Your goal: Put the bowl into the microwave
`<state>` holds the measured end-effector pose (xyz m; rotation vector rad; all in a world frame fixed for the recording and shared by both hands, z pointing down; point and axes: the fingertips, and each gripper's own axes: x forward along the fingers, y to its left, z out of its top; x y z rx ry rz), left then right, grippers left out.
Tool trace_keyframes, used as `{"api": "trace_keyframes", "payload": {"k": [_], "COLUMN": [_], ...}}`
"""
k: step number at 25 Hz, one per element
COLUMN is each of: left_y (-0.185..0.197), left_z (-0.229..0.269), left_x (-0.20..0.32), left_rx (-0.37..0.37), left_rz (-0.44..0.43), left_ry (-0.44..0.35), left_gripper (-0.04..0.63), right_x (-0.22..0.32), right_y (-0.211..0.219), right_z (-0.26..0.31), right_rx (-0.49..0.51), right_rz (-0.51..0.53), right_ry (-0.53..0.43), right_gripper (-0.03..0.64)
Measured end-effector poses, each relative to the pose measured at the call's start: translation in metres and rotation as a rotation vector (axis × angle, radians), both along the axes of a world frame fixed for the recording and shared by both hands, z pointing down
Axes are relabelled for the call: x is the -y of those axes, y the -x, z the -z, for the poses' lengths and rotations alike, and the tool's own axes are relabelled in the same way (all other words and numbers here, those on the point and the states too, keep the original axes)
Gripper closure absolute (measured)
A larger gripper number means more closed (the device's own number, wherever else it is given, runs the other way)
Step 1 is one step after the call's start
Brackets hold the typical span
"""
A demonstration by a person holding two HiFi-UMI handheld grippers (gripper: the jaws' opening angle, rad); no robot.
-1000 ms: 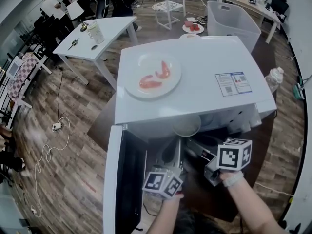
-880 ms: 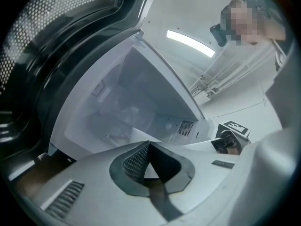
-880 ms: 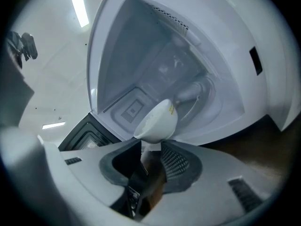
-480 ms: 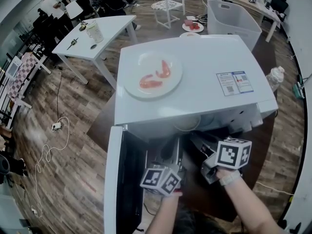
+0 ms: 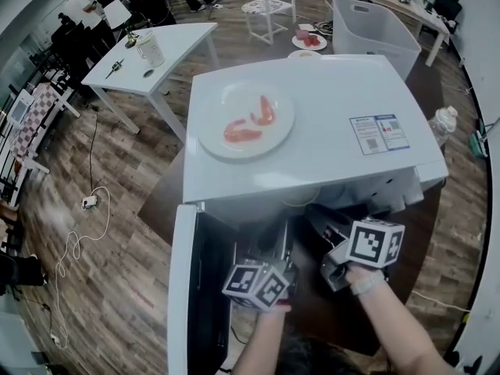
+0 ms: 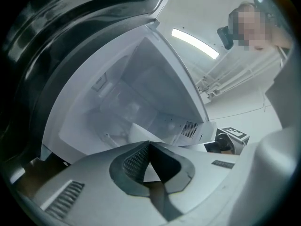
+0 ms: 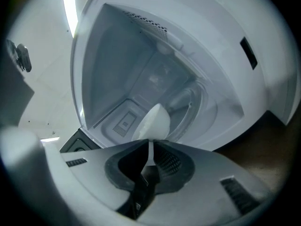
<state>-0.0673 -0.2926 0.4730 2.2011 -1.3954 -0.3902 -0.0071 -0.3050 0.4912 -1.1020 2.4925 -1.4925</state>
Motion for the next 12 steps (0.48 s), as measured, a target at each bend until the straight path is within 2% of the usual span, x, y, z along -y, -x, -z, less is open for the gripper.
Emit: {"api": "trace_keyframes", "payload": {"k": [10, 12], "left_y": [-0.0035, -0.0042], "left_z": [0.0003, -0.0006], "left_x": [0.0056, 0.0061], "left_rx": [-0.012, -0.013], "left_rz": [-0.031, -0.032], "left_ry": [0.006, 0.009], "left_gripper": [0.584, 0.583], "right_x": [0.0069, 0.0077], "right_y": [0.0007, 0.0006], "right_z": [0.0004, 0.0005], "right_rx": [0.010, 0.009], "right_rz": [-0.009, -0.007], "right_ry": [0.001, -0.005], "right_gripper": [0.578, 0.611]}}
